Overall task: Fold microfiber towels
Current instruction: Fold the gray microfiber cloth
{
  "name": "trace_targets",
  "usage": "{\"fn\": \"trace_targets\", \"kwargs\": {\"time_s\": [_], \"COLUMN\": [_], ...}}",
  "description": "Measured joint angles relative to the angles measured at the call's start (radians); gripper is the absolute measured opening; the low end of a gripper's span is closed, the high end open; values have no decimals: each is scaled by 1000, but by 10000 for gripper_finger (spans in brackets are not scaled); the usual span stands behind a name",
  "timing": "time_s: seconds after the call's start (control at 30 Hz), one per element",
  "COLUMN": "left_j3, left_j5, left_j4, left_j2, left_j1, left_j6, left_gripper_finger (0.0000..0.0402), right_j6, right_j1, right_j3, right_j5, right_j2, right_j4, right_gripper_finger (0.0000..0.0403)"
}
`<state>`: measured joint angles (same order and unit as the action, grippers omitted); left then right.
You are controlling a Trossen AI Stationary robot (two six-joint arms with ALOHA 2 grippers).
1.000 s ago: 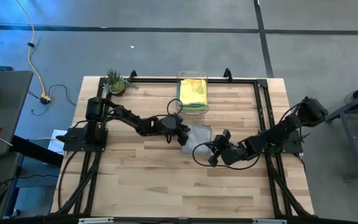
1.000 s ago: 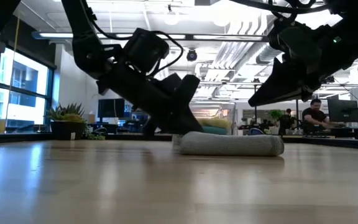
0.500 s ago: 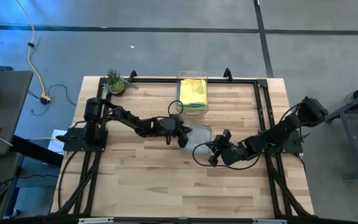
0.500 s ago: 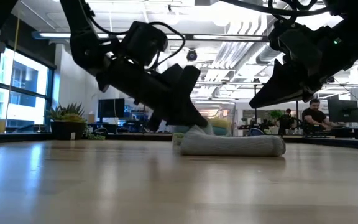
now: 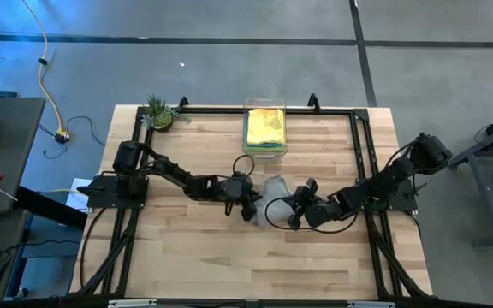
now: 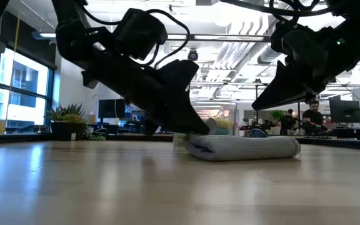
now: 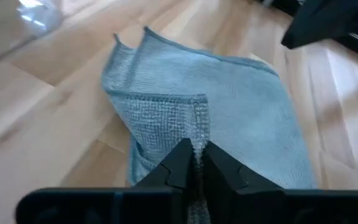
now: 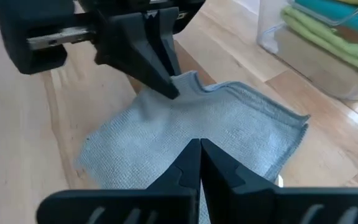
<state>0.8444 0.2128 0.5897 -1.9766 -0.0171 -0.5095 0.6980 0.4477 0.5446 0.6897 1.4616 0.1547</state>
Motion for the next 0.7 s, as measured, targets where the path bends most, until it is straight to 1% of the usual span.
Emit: {"fn": "trace_targets", "kwargs": {"time_s": [0.1, 0.23, 0.43, 0.6, 0.7], "left_j3": [0, 0, 1, 0, 1], "left_j5": [-22, -21, -9, -41, -44], "left_j4": [-1, -42, -159, -258, -251], "left_j2": [0, 21, 99, 107, 93], "left_j1": [8, 3, -37, -78, -91], "left_j6": [-1, 0, -5, -86, -93], "left_gripper_finger": [48, 94, 160, 201, 216], "right_j6": [-5, -9, -10, -10, -10], "right_j1": [0, 0, 0, 0, 0], "right_j3": [0, 0, 0, 0, 0], "right_j5": [-12, -13, -17, -17, -17], "right_j2": [0, 0, 0, 0, 0], "right_j4": [0, -1, -13, -16, -16], "right_gripper_finger": [0, 0, 0, 0, 0]}}
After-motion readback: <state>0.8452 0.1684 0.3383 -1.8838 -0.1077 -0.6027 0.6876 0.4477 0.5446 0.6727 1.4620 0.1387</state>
